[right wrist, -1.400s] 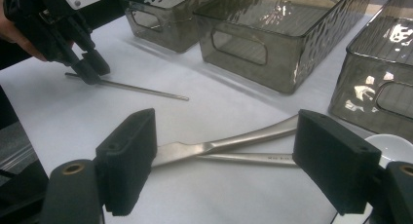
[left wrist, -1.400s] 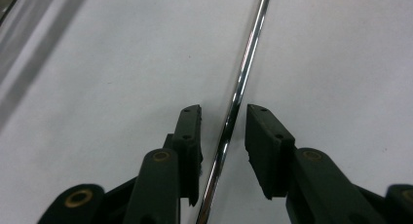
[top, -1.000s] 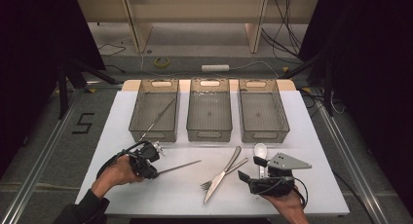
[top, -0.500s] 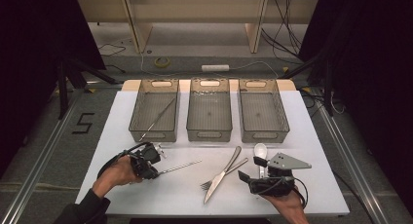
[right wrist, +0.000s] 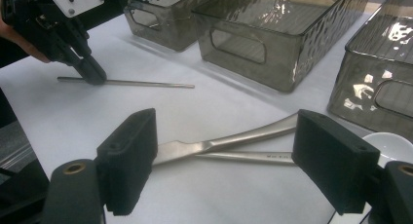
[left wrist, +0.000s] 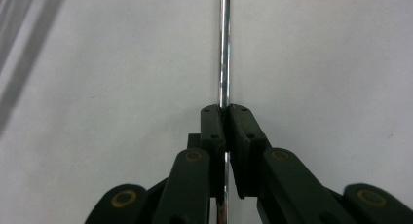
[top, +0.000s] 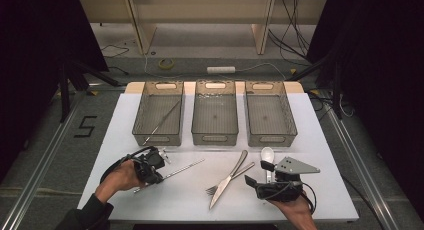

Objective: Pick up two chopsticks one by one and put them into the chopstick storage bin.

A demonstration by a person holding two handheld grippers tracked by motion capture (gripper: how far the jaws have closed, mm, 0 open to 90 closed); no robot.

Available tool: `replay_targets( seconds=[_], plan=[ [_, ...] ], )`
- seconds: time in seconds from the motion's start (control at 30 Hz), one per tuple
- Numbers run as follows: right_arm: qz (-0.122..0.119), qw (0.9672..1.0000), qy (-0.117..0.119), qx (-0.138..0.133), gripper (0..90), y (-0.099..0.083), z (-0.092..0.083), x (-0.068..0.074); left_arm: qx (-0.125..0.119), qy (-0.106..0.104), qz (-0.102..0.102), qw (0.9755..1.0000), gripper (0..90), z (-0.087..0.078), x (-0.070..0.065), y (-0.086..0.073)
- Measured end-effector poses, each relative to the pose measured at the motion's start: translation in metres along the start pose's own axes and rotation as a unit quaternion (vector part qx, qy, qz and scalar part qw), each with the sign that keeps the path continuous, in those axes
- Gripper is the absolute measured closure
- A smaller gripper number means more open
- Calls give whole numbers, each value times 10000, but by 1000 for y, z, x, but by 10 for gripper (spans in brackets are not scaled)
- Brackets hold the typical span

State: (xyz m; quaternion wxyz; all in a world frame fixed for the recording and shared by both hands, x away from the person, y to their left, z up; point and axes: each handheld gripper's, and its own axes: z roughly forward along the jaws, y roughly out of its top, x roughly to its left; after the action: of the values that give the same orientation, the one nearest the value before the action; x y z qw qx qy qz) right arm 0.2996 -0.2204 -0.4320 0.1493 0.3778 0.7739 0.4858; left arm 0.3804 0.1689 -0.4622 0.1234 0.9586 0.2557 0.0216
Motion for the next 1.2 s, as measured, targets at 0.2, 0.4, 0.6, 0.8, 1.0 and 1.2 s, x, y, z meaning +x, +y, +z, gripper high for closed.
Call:
replay_targets(
  seconds=[0.2,0.4,0.6,0.8,1.0,1.2],
  plan=[
    [5,10000,-4,-5,254,0,0,0,-111,14,-20,9999,849,-3,0,0],
    [17,10000,-22,-16,253,0,0,0,-414,45,39,9991,850,-14,-8,5],
    [20,10000,-22,-18,254,0,-1,-1,-671,38,145,9976,850,-28,-14,10],
    [19,10000,-24,-16,253,0,-1,-1,-1200,40,31,9928,849,-44,-14,13],
    [22,10000,-37,-24,253,0,0,-1,-1805,91,-367,9829,849,-54,-5,13],
    [23,10000,-47,-10,253,0,0,-1,-2235,458,-799,9703,850,-68,13,9]
  ],
)
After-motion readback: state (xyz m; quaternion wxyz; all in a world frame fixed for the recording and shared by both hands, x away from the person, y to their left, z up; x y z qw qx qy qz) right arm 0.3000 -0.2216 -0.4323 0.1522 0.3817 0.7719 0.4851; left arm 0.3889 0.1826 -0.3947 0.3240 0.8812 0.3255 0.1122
